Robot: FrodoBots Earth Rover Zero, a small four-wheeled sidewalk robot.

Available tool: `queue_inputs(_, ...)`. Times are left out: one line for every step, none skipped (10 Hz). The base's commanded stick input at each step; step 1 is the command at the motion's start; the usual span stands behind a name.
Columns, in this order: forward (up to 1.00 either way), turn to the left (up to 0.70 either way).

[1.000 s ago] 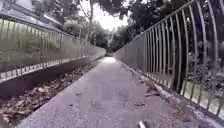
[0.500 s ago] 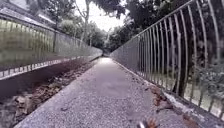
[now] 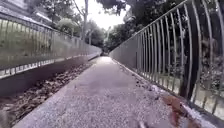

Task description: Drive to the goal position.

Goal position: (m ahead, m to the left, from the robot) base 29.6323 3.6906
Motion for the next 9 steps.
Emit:
queue_inputs(1.0,0.0)
queue_inputs(1.0,0.0)
queue_inputs(1.0,0.0)
queue_inputs(1.0,0.0)
queue_inputs(1.0,0.0)
queue_inputs(1.0,0.0)
queue_inputs(1.0,0.0)
queue_inputs(1.0,0.0)
queue_inputs(1.0,0.0)
